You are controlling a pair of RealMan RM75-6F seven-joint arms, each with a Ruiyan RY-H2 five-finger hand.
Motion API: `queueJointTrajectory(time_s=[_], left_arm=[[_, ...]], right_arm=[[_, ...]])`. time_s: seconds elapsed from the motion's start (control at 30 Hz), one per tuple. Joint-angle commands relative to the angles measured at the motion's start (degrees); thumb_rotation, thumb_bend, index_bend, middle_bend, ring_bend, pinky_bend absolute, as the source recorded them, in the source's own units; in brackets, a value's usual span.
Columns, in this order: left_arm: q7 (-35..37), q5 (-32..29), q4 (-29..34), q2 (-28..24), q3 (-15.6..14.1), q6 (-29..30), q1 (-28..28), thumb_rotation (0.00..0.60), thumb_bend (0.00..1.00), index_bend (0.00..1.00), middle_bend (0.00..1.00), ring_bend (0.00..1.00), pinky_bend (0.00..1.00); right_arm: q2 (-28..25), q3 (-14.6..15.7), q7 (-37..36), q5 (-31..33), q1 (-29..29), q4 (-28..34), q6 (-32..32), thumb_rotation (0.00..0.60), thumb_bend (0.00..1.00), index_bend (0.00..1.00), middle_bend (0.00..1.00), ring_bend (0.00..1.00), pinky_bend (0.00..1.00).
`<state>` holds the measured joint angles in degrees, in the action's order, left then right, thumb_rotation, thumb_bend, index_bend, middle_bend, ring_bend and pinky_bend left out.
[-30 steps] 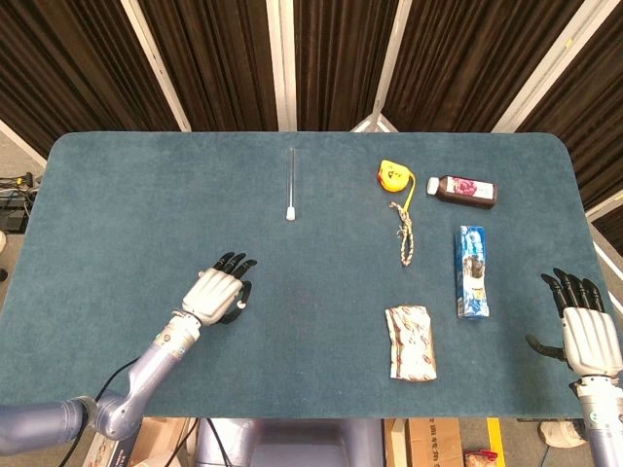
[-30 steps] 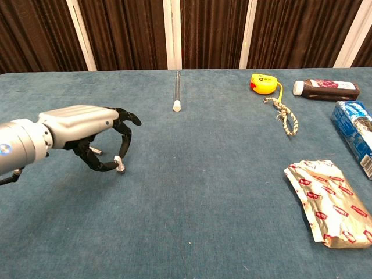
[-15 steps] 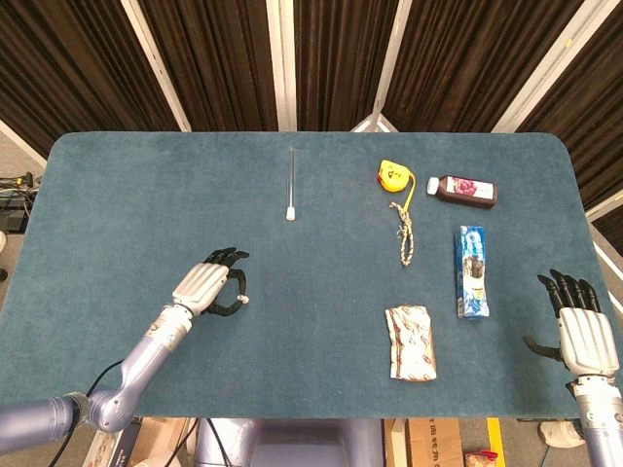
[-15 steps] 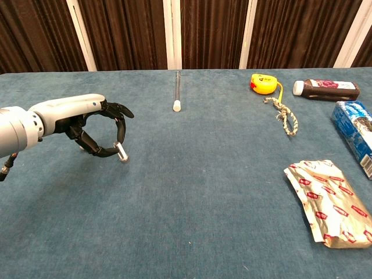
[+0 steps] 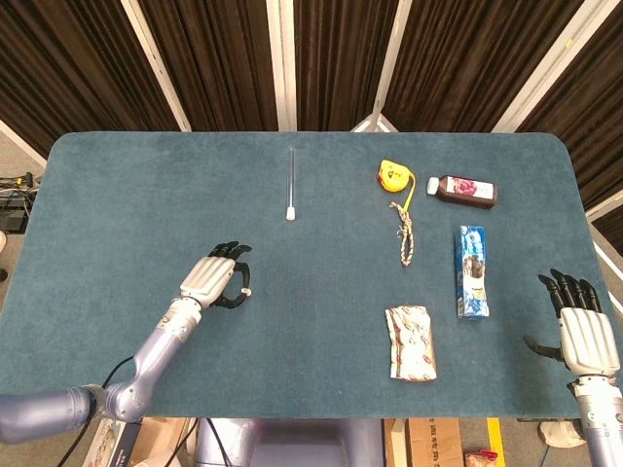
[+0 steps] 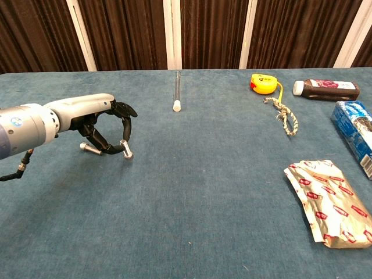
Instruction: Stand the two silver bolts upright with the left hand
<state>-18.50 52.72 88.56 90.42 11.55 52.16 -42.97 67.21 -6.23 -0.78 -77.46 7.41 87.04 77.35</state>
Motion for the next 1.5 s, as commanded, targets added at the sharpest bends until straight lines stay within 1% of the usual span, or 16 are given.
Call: queueJointTrajectory(time_s=[0.03, 0.2, 0.43, 0.63, 0.9, 1.0, 1.1, 1.2, 1.3, 1.4, 1.5], left_arm=[[-0.80, -2.50, -1.12, 1.64, 0.58, 0.10, -1.11, 0.600, 0.49, 0.57, 0.10, 0.00, 0.00], [0.14, -4.34, -2.11, 2.75, 1.09, -1.00, -1.79, 0.600, 0.49, 0.57, 0.10, 0.00, 0.00], [1.15, -3.55, -2.49, 2.99, 0.73, -0.66, -1.75, 0.600, 0.49, 0.57, 0.10, 0.00, 0.00], [1.18, -3.73, -2.35, 2.51, 0.22, -1.47, -2.07, 0.600, 0.46, 0.46, 0.09, 0.00, 0.00], [0.53, -3.32, -1.70, 1.62, -0.56, -1.95, -2.61, 0.600, 0.42, 0.37, 0.08, 0.00, 0.00], [1.19, -2.24, 0.20, 0.47, -0.46, -1.68, -2.45, 0.600, 0.41, 0.34, 0.07, 0.00, 0.00], [0.84, -0.01, 4.56, -2.48, -0.35, 0.58, -1.73, 0.600, 0.41, 0.34, 0.07, 0.00, 0.00], [-2.05, 1.90, 8.84, -5.93, -1.05, 4.61, -0.54, 0.600, 0.41, 0.35, 0.07, 0.00, 0.00], [-9.56, 4.47, 11.50, -9.31, -3.06, 11.06, 0.89, 0.600, 0.41, 0.36, 0.08, 0.00, 0.00], [-18.47, 8.02, 10.59, -10.99, -6.22, 16.84, 2.24, 0.600, 0.41, 0.38, 0.08, 0.00, 0.00], [-21.31, 9.10, 8.91, -11.78, -8.36, 17.49, 3.21, 0.600, 0.41, 0.39, 0.08, 0.00, 0.00]], right_arm=[[0.08, 0.00, 0.14, 0.08, 0.05, -0.08, -0.11, 0.600, 0.16, 0.15, 0.09, 0.07, 0.00], [0.21, -0.02, 0.26, 0.20, 0.14, -0.21, -0.28, 0.600, 0.16, 0.15, 0.09, 0.06, 0.00], [0.24, -0.03, 0.12, 0.11, 0.16, -0.22, -0.24, 0.600, 0.16, 0.14, 0.09, 0.06, 0.00], [0.23, 0.02, 0.25, 0.07, 0.20, -0.02, -0.27, 0.600, 0.16, 0.15, 0.09, 0.07, 0.00], [-0.04, 0.15, -0.51, 0.05, 0.21, 0.38, -0.68, 0.600, 0.16, 0.15, 0.09, 0.06, 0.00], [0.10, 0.14, -0.39, 0.00, 0.30, 0.30, -0.70, 0.600, 0.16, 0.15, 0.09, 0.06, 0.00], [0.10, 0.16, -0.32, 0.04, 0.36, 0.38, -0.83, 0.600, 0.16, 0.15, 0.09, 0.06, 0.00], [0.06, 0.28, -0.35, -0.12, 0.31, 0.49, -0.78, 0.600, 0.16, 0.15, 0.09, 0.06, 0.00], [0.00, 0.26, -0.28, -0.15, 0.26, 0.70, -0.62, 0.600, 0.16, 0.15, 0.09, 0.07, 0.00], [-0.02, 0.22, -0.15, -0.07, 0.17, 0.93, -0.40, 0.600, 0.16, 0.15, 0.09, 0.06, 0.00], [0.02, 0.29, 0.21, -0.10, 0.11, 1.13, -0.28, 0.600, 0.16, 0.15, 0.09, 0.07, 0.00]])
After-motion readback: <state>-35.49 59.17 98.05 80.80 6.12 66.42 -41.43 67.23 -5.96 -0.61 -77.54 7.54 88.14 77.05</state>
